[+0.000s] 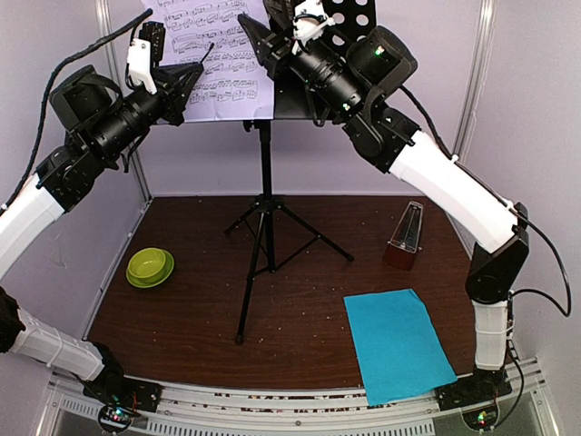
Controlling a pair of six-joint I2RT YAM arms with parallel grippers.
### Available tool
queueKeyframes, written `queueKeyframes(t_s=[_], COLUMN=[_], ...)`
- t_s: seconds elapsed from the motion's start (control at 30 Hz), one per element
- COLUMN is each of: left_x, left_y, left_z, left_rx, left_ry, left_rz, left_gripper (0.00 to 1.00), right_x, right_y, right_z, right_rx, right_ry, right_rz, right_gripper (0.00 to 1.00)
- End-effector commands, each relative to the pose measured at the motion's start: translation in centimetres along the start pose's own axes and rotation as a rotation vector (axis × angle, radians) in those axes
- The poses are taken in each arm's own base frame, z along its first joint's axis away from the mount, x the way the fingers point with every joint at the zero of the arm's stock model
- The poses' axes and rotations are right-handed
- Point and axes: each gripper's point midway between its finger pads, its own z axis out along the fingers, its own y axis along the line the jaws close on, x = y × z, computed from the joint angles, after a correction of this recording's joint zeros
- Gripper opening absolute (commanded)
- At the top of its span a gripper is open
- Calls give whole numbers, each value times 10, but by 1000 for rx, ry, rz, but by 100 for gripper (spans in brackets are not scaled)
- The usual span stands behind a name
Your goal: Set up the instrument practice props
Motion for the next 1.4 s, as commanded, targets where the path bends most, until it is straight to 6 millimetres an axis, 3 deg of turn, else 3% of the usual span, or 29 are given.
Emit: queueKeyframes(t_s=[0.0, 0.07, 0.1, 0.2, 0.5, 0.57, 0.87, 1.03, 1.1, 1.37], left_x=[-39, -39, -38, -37, -39, -42, -67, -70, -66, -10], left_y=[-1, 1, 1, 2, 1, 2, 11, 17, 18, 9], left_z=[-8, -8, -9, -9, -13, -15, -25, -41, -52, -97], left_rx=[19, 12, 13, 7, 12, 10, -13, -11, -12, 13], left_ry=[-137, -134, -132, -128, -131, -137, -109, -15, 19, 181], left_rz=[-18, -20, -20, -26, -19, -18, 14, 21, 22, -9], left_gripper=[0, 0, 0, 0, 45, 50, 53, 55, 55, 55], right_x=[-17, -18, -18, -20, -24, -27, -59, -77, -81, -71], right_y=[-22, -28, -31, -36, -42, -44, -67, -83, -87, -87], right_z=[-4, -5, -6, -7, -8, -9, -18, -29, -37, -90], right_rx=[66, 92, 103, 126, 142, 147, 200, 229, 227, 226], right_ry=[-23, -19, -17, -17, -19, -25, -73, -63, -36, 117], right_rz=[-12, -19, -20, -25, -23, -22, 48, 127, 146, 248], right_gripper=[74, 98, 100, 100, 100, 100, 100, 100, 100, 100])
